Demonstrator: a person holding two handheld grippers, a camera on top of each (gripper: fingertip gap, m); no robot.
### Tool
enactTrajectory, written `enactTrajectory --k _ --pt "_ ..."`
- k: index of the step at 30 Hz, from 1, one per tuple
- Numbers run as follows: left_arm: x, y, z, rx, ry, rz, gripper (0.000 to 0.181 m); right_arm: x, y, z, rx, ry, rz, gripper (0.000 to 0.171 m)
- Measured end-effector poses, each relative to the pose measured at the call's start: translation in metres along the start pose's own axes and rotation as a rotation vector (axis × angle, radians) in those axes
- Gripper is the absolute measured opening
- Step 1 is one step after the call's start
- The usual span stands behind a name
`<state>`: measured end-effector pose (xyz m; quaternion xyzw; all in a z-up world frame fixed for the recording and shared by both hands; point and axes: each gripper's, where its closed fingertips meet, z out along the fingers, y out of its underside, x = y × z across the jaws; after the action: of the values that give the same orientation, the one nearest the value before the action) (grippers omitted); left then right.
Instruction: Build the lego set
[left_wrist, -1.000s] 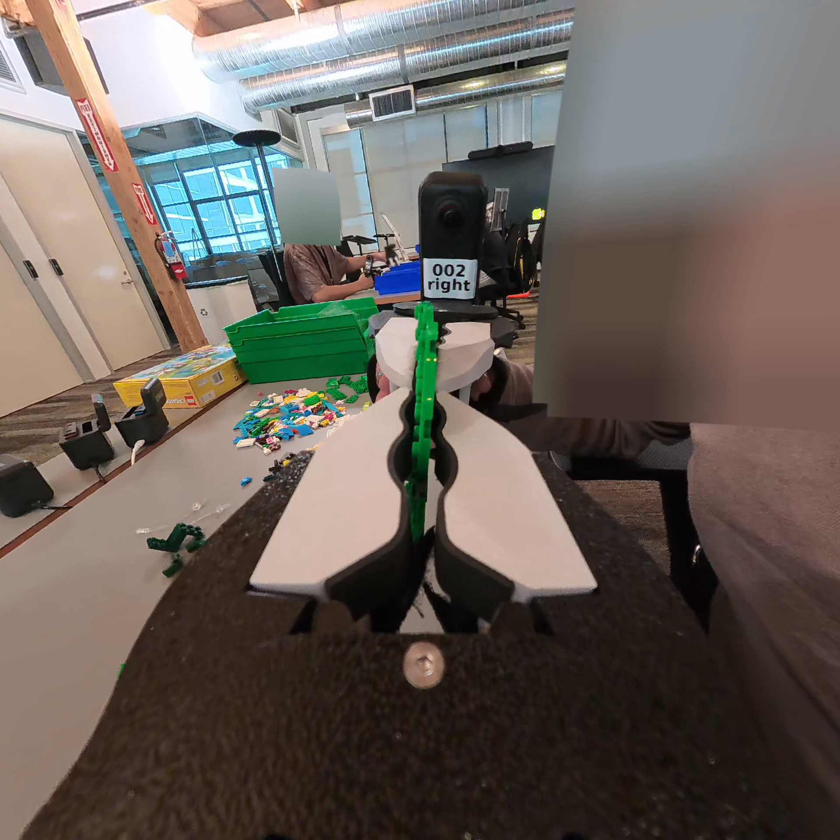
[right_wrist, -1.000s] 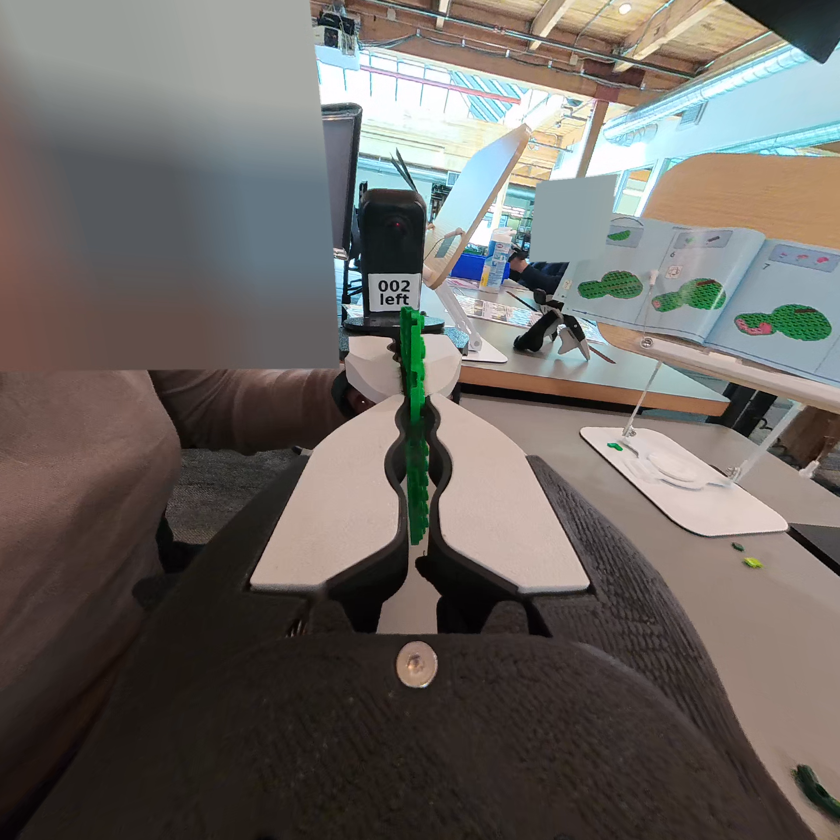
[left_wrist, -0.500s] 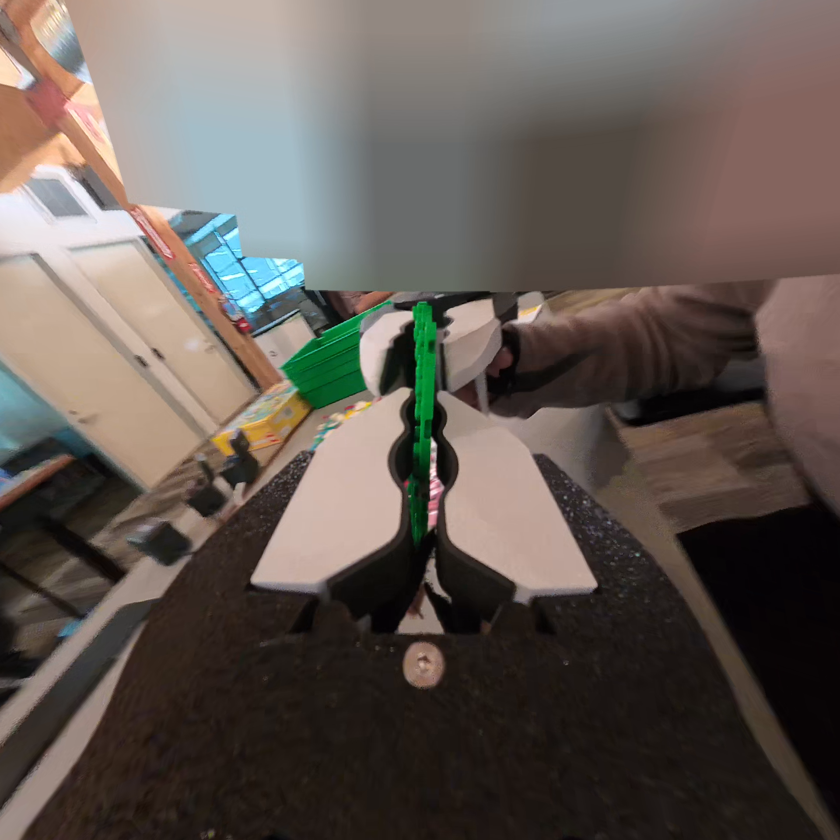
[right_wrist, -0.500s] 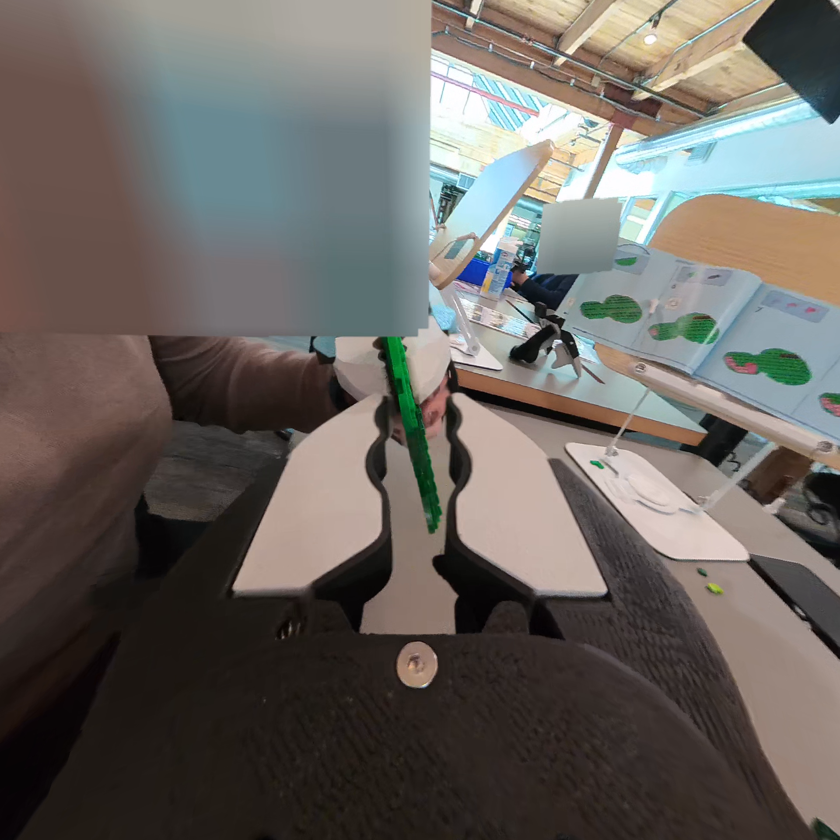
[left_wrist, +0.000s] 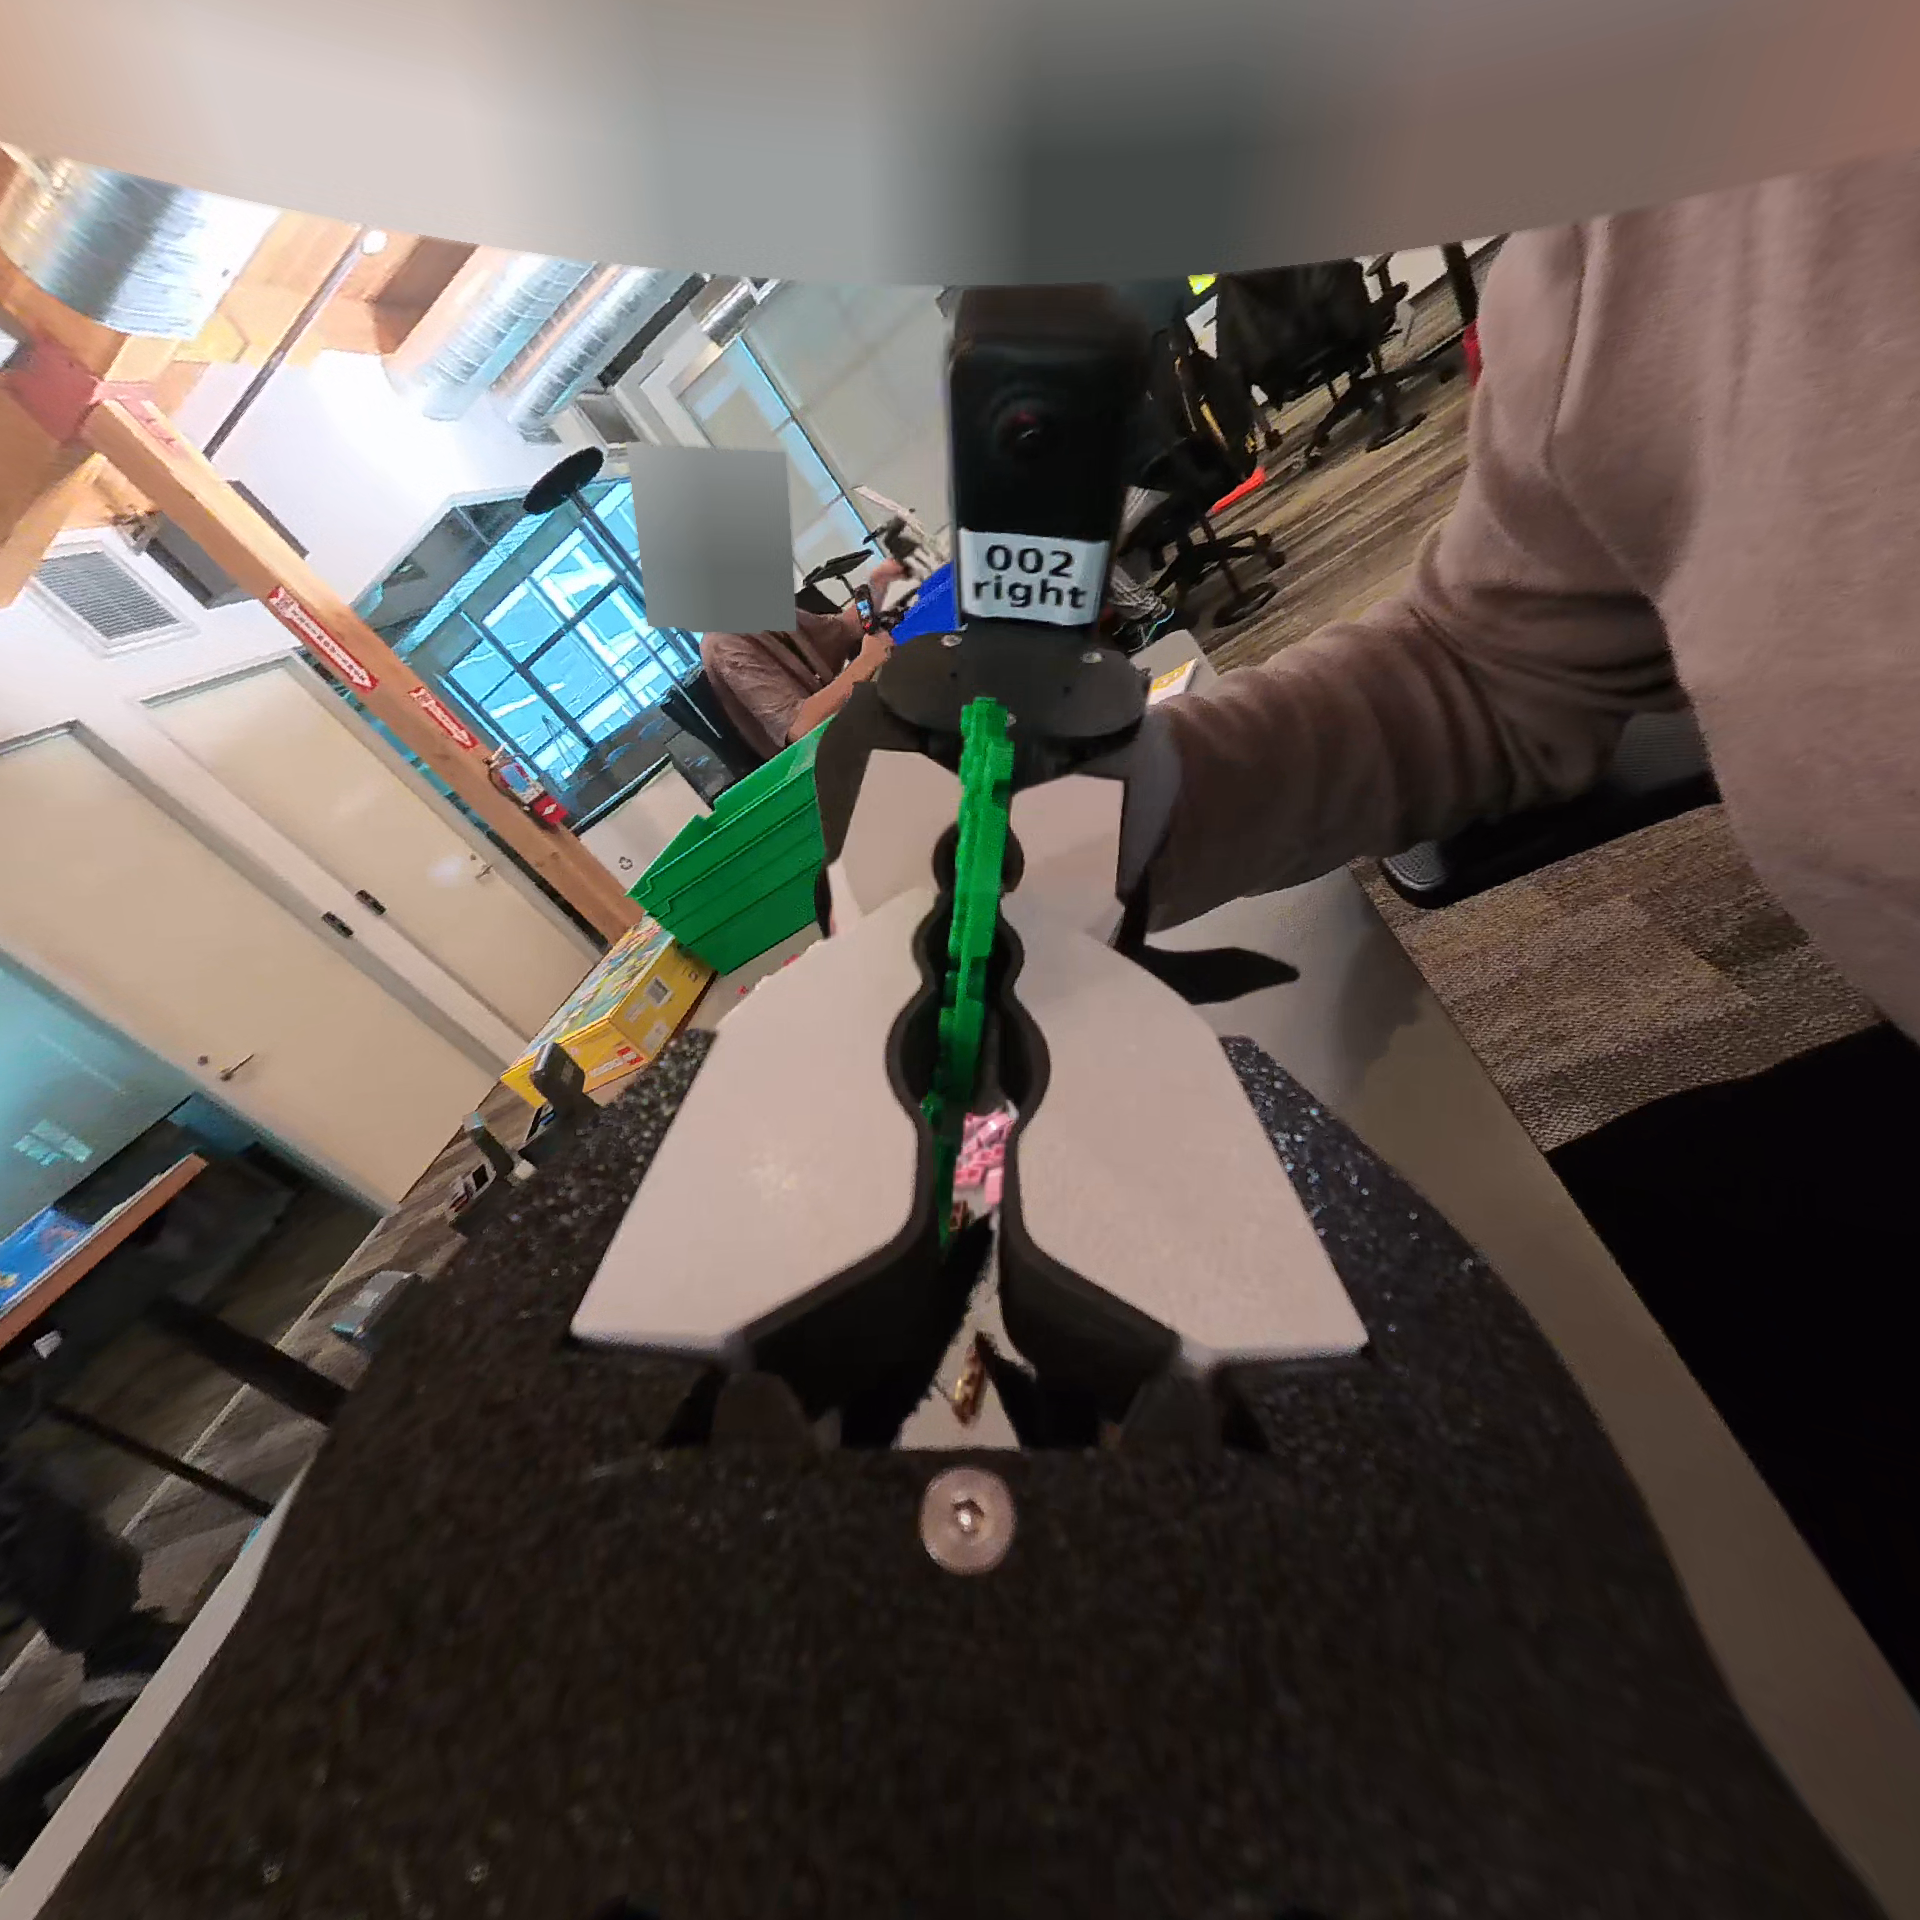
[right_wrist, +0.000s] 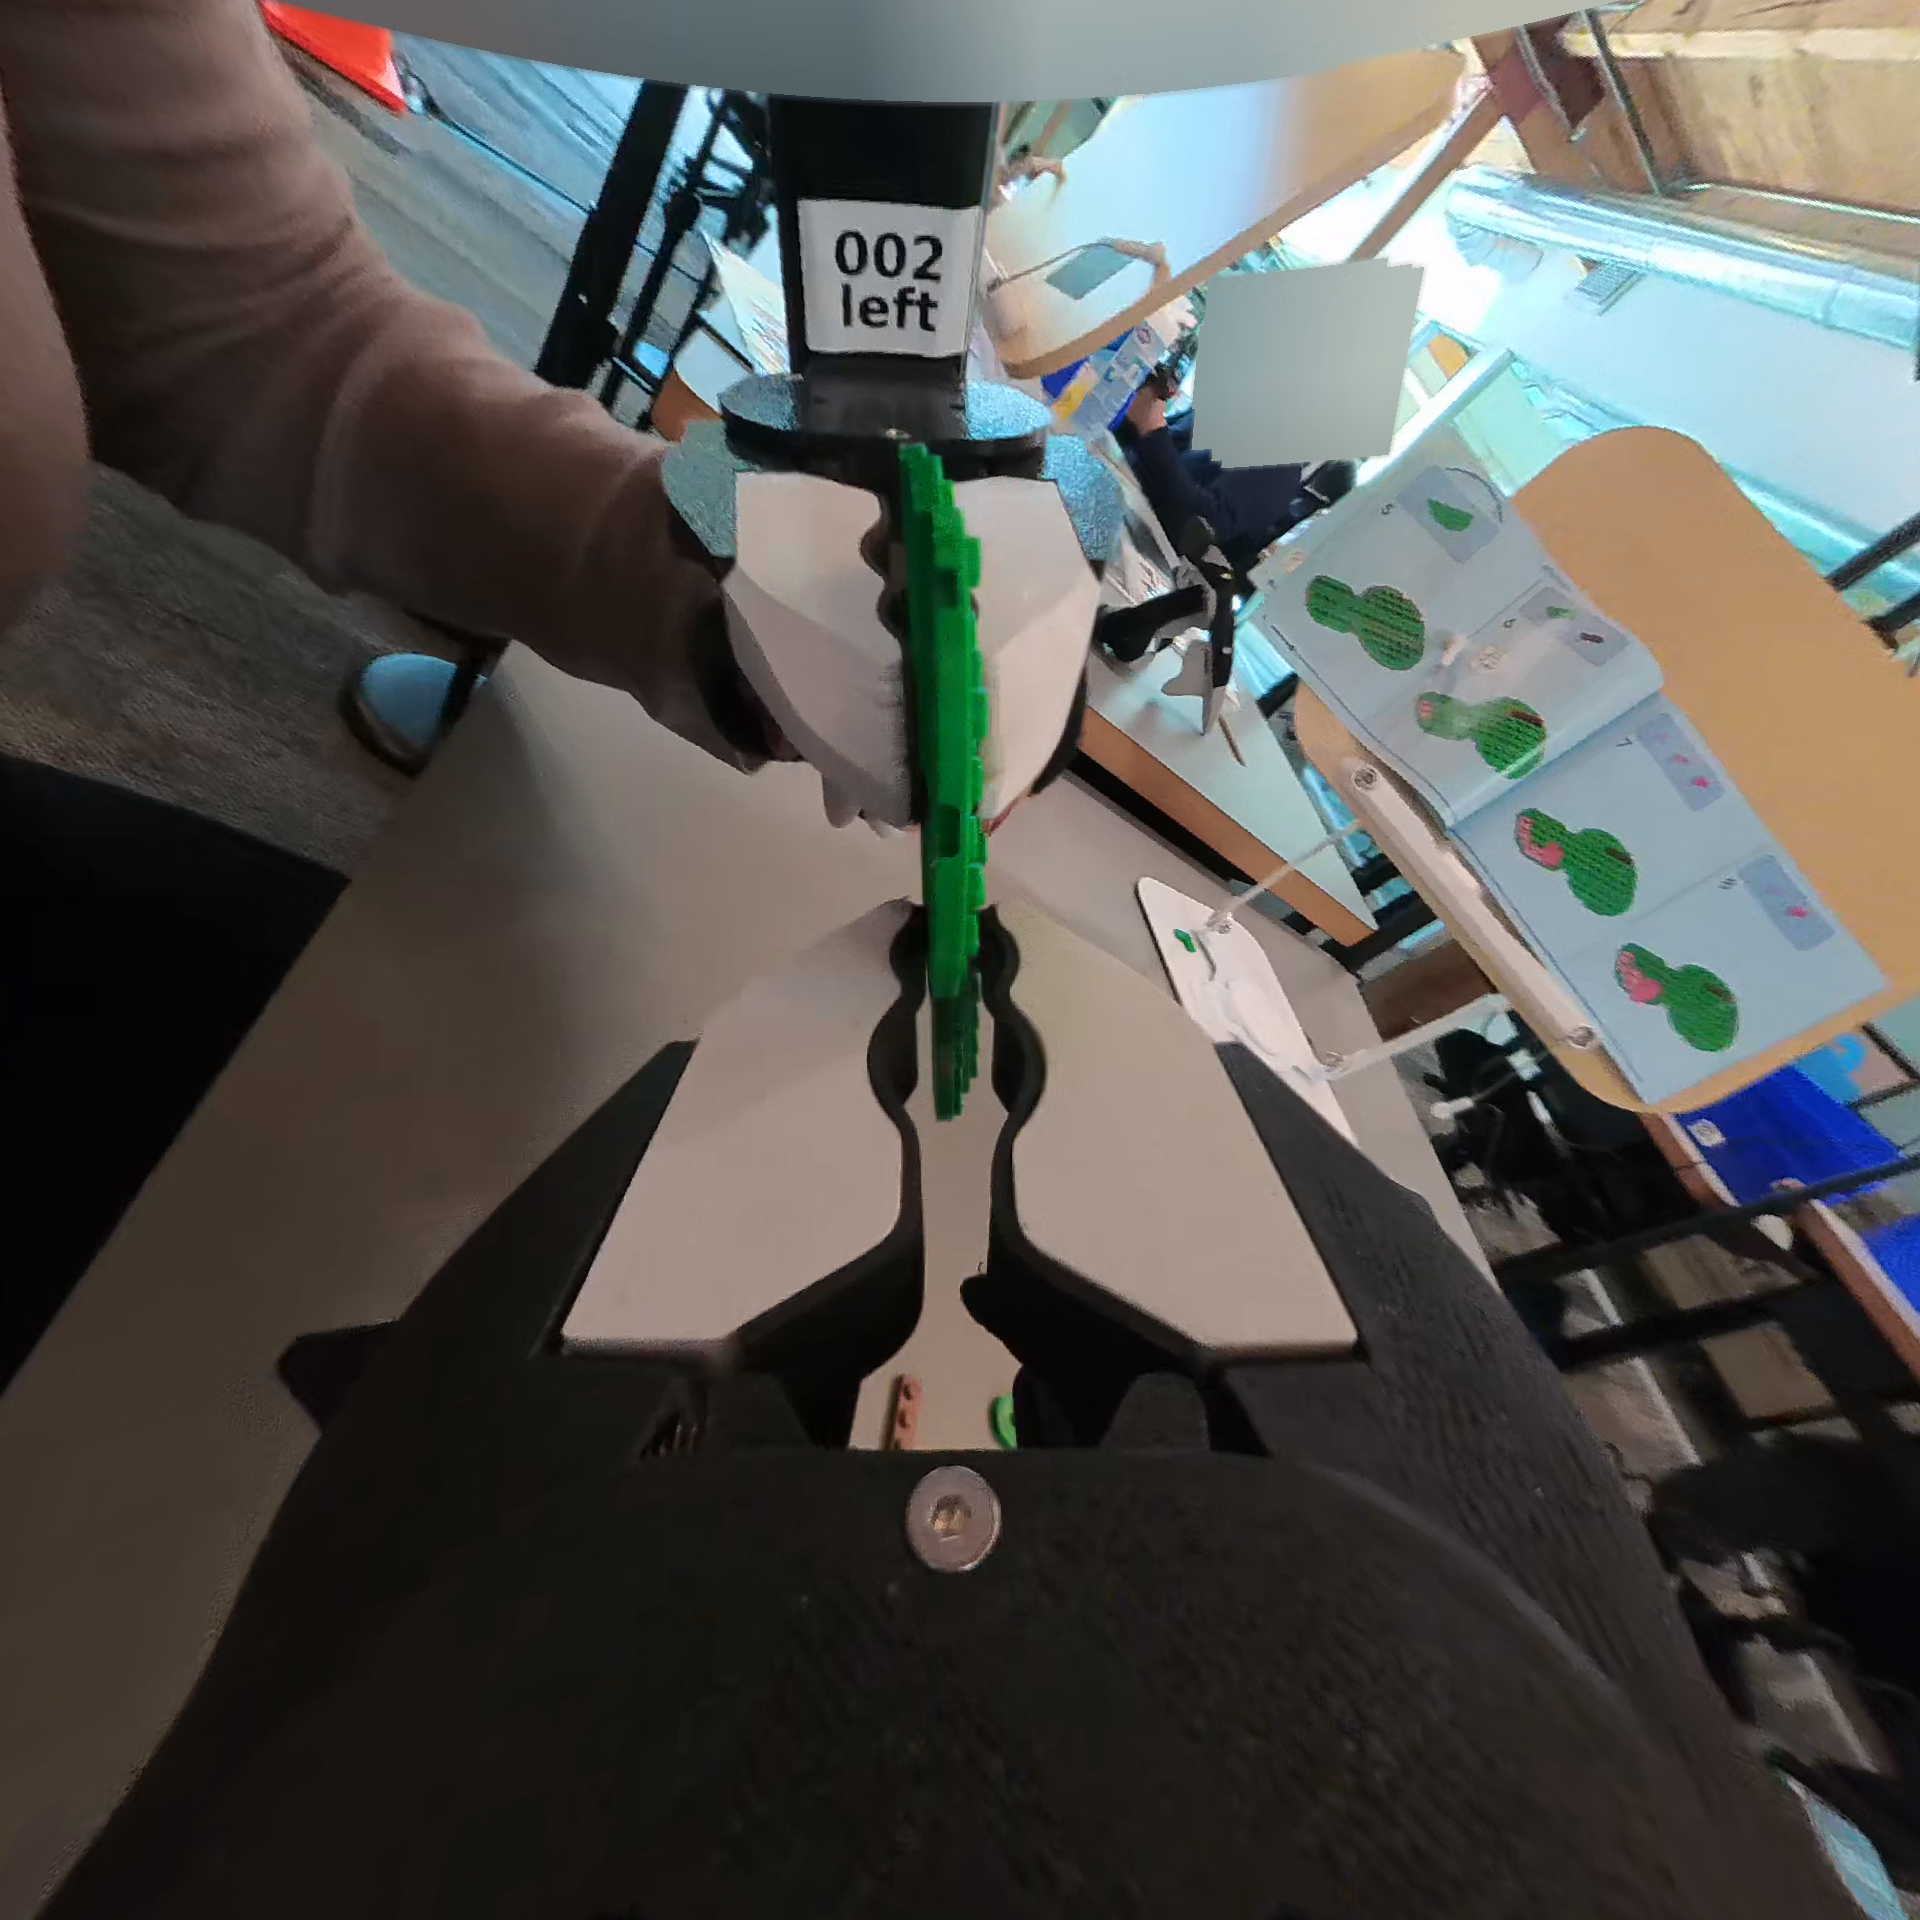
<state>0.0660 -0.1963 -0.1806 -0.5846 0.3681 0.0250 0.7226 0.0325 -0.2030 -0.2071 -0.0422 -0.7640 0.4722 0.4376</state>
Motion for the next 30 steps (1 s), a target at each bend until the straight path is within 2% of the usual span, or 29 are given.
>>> enactTrajectory --k 2,5,7,11,14,17,20,24,30 --pt "-0.006 0.003 0.000 -0.010 -0.031 -0.048 0.011 0.005 0.004 0.000 -0.017 0.040 -0.029 0.007" --pt "-0.015 0.007 -0.005 -0.021 -0.056 -0.085 0.044 0.018 0.015 -0.001 -0.074 0.151 -0.133 0.008" --pt "-0.024 0.010 -0.011 -0.040 -0.095 -0.081 0.057 0.028 0.020 -0.002 -0.128 0.241 -0.231 0.007" --pt "-0.039 0.023 -0.022 -0.137 -0.153 -0.110 0.062 0.047 0.022 -0.008 -0.221 0.432 -0.455 0.007" --pt "-0.049 0.036 -0.029 -0.185 -0.168 -0.272 0.067 0.058 0.026 -0.014 -0.296 0.535 -0.606 0.008" --pt "-0.052 0.042 -0.030 -0.149 -0.130 -0.508 0.072 0.068 0.033 -0.020 -0.386 0.613 -0.722 0.007" --pt "-0.055 0.051 -0.025 -0.108 -0.127 -0.775 0.063 0.075 0.036 -0.024 -0.452 0.676 -0.838 0.007" --pt "-0.046 0.054 -0.011 -0.042 -0.045 -1.050 0.054 0.076 0.039 -0.025 -0.515 0.695 -0.963 0.007" --pt "-0.036 0.059 -0.002 -0.046 -0.015 -1.116 0.026 0.074 0.041 -0.023 -0.572 0.711 -1.112 0.007"
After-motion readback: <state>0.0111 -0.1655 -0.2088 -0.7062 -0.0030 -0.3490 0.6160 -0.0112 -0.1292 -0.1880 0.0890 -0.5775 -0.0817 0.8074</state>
